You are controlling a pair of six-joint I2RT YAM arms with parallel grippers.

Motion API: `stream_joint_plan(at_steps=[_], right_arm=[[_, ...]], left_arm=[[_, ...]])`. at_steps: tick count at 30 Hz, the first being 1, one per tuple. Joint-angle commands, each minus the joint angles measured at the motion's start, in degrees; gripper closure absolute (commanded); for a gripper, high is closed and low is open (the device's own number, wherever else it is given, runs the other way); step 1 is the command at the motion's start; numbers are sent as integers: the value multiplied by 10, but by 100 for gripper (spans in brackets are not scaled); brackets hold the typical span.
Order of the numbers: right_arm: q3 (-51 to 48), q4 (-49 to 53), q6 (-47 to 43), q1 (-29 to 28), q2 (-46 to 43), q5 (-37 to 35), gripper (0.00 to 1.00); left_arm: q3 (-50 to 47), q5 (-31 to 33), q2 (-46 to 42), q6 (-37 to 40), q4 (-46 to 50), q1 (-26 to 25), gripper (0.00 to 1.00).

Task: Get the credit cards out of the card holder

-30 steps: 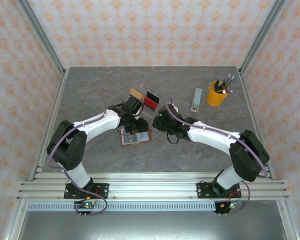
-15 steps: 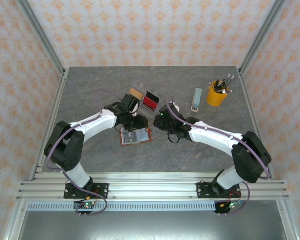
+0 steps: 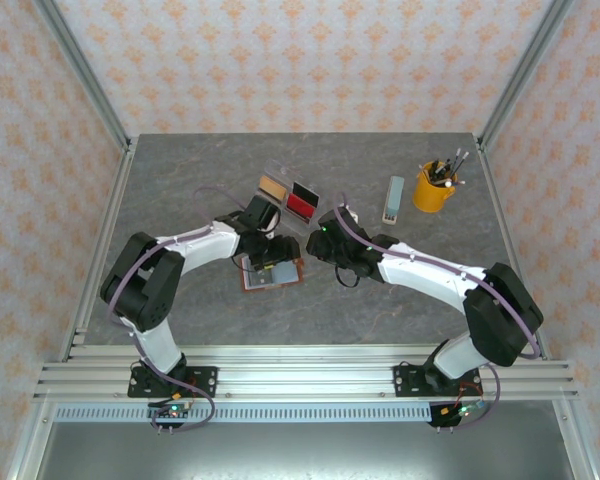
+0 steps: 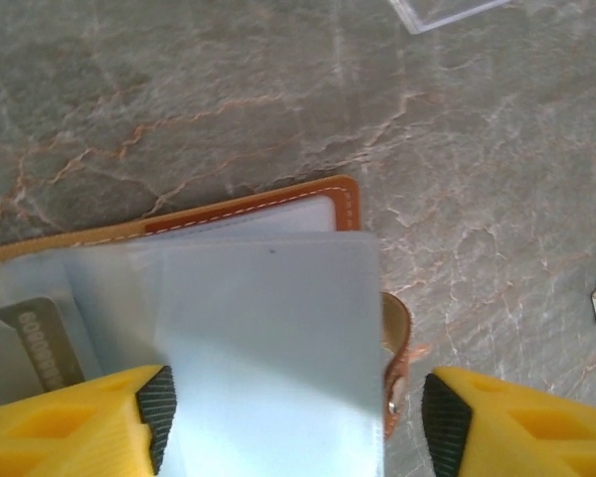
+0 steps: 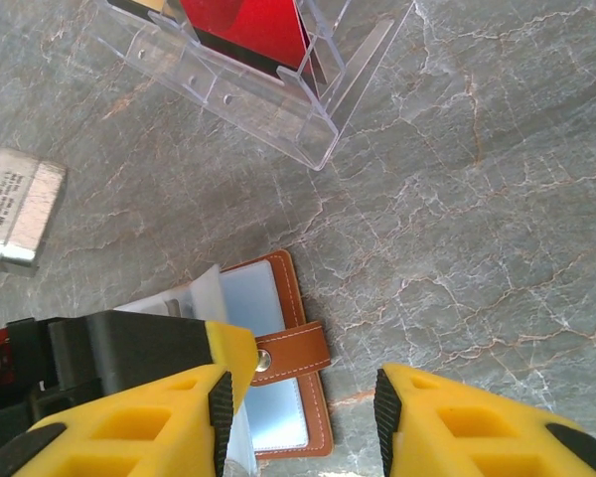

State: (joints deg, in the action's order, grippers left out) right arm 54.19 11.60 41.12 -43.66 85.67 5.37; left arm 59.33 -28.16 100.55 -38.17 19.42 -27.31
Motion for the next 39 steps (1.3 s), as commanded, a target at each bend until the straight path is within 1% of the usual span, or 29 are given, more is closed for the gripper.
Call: stream_joint_plan(at_steps=[1,5,10,16,21,24,26,29,34,39], right_arm=[[11,4,-6,2,4,0,56],[20,14,-13,2,10,1,56],[31,21,-24,-2,15,8,56],[73,32,-52,-37,47,7,57],[141,59,-86,-79,104,14,62],[178,76,-100,-100,139,19,63],[207,95,-102,-104,173,31,64],[249,132,-104,-109,222,31,64],[304,177,-112,-117,277,23,55],[339,218,-126,-117,321,19,46]], left_arm=[[-9,-2,-3,-4,-18,3,24],[-2,-2,-31,3,-2,7,20],[-8,-5,-81,2,10,30,16],[-40,-2,-114,-1,17,73,16],[-69,-22,-115,-15,4,103,16],[-84,-14,-131,-20,13,130,16],[-93,-8,-142,-23,20,152,16],[-106,17,-154,-29,38,175,16],[-122,15,-166,-33,47,203,17],[-124,11,-173,-33,53,207,17]])
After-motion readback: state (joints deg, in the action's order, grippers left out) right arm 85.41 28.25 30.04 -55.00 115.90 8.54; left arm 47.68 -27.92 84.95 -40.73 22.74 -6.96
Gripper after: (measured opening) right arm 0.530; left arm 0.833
